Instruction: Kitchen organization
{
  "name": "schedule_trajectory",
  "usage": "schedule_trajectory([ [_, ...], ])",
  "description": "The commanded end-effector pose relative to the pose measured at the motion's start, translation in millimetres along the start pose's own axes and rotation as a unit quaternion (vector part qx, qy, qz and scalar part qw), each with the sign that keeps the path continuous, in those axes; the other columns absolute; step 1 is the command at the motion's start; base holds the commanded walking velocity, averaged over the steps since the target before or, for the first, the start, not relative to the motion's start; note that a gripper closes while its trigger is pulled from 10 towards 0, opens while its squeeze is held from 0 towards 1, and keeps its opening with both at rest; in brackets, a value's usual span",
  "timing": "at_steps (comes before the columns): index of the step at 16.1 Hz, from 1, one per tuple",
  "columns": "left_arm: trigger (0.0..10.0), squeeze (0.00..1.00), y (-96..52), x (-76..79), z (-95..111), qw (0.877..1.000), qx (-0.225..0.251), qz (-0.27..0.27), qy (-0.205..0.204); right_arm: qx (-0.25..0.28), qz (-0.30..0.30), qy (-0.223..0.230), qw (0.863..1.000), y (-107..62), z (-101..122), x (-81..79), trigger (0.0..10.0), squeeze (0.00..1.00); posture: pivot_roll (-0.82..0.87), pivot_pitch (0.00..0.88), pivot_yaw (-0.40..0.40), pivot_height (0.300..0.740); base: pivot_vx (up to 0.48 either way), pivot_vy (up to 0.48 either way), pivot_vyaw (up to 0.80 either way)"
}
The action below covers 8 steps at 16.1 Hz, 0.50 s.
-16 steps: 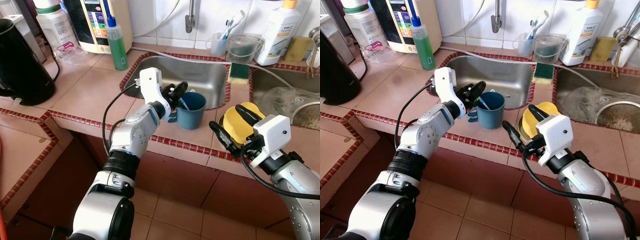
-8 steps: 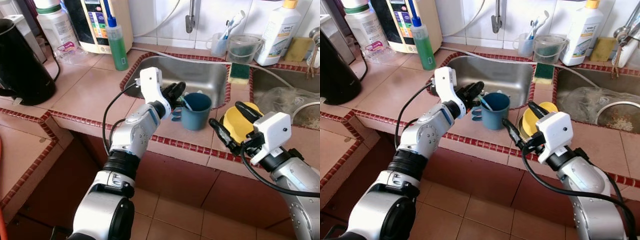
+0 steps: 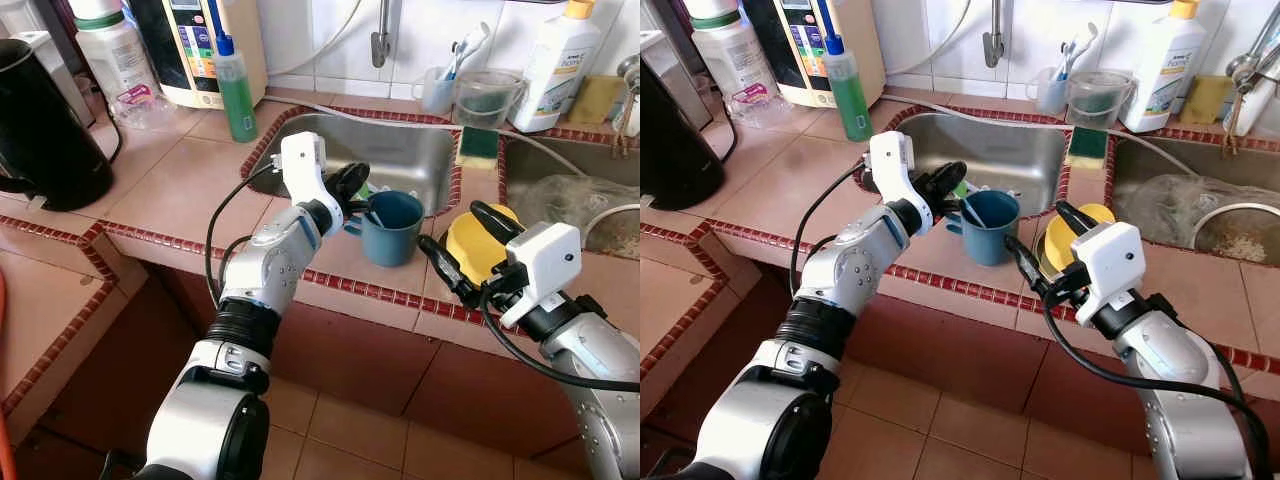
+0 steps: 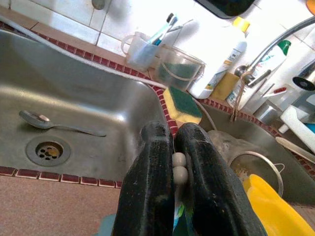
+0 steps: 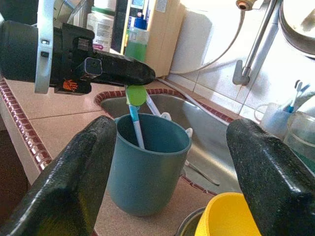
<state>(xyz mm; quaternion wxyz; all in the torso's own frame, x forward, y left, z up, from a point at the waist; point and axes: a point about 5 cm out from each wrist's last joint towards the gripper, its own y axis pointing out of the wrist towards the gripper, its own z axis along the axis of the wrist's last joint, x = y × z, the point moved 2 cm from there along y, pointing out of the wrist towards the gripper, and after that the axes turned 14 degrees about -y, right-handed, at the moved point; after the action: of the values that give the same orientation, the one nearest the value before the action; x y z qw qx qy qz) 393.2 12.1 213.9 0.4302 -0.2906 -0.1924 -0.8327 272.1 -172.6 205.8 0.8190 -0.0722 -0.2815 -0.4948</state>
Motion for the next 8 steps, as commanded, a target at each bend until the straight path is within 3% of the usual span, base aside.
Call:
schedule_trajectory([
  [1,4.7,0.0,5.9,20.5,3.0,0.999,0.004,-0.03,0.009,0.006,0.008,-0.005,1.0,3.0,1.5,-1.6,10.0,0.0,-0.22,0.037,0.105,0.74,0.0,0.0,0.0],
  [2,10.0,0.0,6.1,20.9,3.0,0.999,0.002,-0.03,0.015,0.006,0.008,-0.005,1.0,3.1,1.7,-1.6,10.0,0.0,-0.22,0.037,0.106,0.74,0.0,0.0,0.0],
  [5,10.0,0.0,6.7,21.4,5.8,0.999,0.007,-0.023,0.027,0.007,0.007,-0.005,1.0,3.7,1.6,-1.6,10.0,0.0,-0.22,0.037,0.107,0.74,0.0,0.0,0.0],
  [7,0.0,0.0,6.2,21.5,10.0,0.999,0.02,-0.023,0.019,0.008,0.006,-0.005,1.0,3.8,1.4,-1.7,10.0,0.0,-0.22,0.036,0.109,0.74,0.0,0.0,0.0],
  [8,0.0,0.0,6.2,21.6,10.7,0.999,0.021,-0.025,0.022,0.008,0.006,-0.005,1.0,3.9,1.3,-1.6,10.0,0.0,-0.21,0.036,0.109,0.74,0.0,0.0,0.0],
])
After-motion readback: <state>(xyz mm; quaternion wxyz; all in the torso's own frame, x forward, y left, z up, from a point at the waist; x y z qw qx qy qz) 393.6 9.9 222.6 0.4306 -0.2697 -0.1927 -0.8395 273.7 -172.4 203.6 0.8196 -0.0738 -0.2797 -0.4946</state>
